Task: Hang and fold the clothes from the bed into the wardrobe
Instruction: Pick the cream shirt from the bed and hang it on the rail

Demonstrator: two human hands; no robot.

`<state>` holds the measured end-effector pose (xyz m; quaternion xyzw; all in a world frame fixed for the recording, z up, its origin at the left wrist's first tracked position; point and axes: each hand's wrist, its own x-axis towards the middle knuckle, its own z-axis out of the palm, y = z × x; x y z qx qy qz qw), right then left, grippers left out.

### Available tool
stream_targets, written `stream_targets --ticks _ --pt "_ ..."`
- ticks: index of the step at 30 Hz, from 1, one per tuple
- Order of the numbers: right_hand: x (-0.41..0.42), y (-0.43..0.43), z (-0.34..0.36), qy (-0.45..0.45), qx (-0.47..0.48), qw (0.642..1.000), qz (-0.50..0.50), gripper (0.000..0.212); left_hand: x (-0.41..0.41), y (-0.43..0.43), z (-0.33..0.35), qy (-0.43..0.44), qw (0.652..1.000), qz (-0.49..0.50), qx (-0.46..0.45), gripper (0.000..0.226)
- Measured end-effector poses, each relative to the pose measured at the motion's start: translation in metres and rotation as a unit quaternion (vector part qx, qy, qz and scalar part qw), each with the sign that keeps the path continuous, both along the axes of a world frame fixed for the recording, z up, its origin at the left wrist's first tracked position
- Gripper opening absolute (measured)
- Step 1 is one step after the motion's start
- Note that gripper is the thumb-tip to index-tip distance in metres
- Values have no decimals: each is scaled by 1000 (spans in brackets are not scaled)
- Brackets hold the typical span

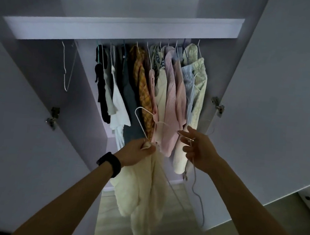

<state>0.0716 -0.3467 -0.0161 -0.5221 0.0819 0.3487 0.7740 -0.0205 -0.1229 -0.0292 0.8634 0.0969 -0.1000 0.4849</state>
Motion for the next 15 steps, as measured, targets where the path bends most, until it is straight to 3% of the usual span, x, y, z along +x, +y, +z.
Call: stream_targets --ticks 3,5,8,11,13,15 --pt "11 -17 9 -107 -100 987 -58 21 3 -8 6 -30 1000 5 -9 23" --pt "11 -26 10 -219 -166 957 -97 19 3 -10 13 -56 998 30 -29 23" --pt "-5 -19 8 -332 -215 919 -12 16 3 -11 24 -67 995 36 -62 23" --pt "-20 2 0 -373 -202 897 126 47 4 -15 39 -47 997 -5 -53 7" --pt "-22 16 -6 -411 -194 873 179 35 3 -12 47 -54 997 -16 -50 7" --pt "-16 23 -8 -439 -213 859 154 26 0 -3 53 -87 994 37 -46 5"
